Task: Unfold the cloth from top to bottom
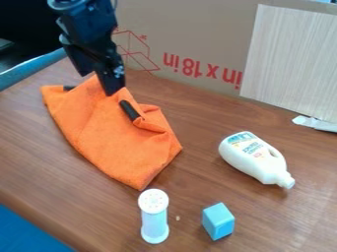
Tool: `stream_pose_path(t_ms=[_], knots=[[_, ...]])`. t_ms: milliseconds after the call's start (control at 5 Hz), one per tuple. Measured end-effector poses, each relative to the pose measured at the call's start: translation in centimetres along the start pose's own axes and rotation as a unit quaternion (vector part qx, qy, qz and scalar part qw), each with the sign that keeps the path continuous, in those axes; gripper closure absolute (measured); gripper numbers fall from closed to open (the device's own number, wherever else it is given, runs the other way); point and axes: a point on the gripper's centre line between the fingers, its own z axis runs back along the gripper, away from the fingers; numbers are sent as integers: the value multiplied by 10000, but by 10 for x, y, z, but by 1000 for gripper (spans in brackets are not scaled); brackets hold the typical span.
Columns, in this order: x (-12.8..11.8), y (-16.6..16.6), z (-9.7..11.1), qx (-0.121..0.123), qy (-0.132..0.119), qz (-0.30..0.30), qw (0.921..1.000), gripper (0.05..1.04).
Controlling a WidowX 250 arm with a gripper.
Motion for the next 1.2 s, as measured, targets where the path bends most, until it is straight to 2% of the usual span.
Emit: stream_pose_path(t_ms=[200,400,600,800,1200], knots=[[-1,-9,-10,257,-454,333,9981,83],[10,-13,-15,136,-1013,748,9919,83],[13,-11,-29,-92,-1439,1030,9842,83],[18,-10,-40,-187,-1864,1298,9737,83],[24,-4,-61,-77,-2025,1818,9622,83]])
